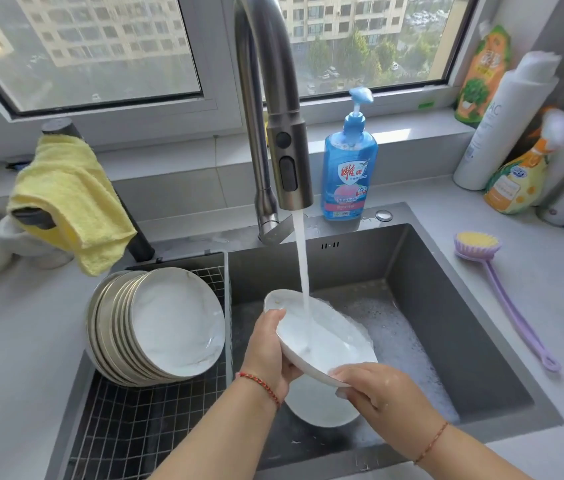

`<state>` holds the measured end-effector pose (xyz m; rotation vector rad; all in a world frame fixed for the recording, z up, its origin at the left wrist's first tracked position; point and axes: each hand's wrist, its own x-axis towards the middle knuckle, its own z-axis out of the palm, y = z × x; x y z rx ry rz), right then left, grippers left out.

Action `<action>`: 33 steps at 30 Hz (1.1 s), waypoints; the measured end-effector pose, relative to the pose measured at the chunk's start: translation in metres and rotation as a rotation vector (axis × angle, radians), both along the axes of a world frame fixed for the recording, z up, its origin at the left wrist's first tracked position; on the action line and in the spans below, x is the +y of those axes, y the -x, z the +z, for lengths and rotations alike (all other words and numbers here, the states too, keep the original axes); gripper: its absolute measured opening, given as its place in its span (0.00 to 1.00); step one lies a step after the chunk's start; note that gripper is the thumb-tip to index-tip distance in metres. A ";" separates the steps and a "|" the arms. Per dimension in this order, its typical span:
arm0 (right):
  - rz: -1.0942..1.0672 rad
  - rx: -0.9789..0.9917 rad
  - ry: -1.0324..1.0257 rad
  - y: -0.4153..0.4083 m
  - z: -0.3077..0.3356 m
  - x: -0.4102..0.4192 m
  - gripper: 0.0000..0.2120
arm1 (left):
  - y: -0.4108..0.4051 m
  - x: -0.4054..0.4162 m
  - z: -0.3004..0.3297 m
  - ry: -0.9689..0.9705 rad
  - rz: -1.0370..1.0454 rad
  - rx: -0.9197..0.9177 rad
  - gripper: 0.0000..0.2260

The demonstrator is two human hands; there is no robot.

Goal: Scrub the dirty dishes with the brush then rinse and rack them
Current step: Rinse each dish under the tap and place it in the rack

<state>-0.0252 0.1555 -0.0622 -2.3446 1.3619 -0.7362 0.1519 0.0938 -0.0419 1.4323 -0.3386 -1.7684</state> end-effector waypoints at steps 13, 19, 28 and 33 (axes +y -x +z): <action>-0.025 0.103 -0.188 -0.018 0.031 -0.018 0.15 | -0.008 0.001 0.010 -0.154 -0.086 -0.084 0.31; 0.016 0.258 0.032 -0.021 0.014 -0.003 0.13 | -0.008 0.011 0.005 -0.199 0.012 0.065 0.16; 0.213 0.302 -0.405 -0.031 0.050 -0.010 0.29 | -0.001 0.019 0.005 -0.094 0.000 0.273 0.27; 0.210 0.391 -0.474 -0.042 0.040 -0.052 0.25 | 0.010 0.027 0.013 0.021 -0.062 0.252 0.26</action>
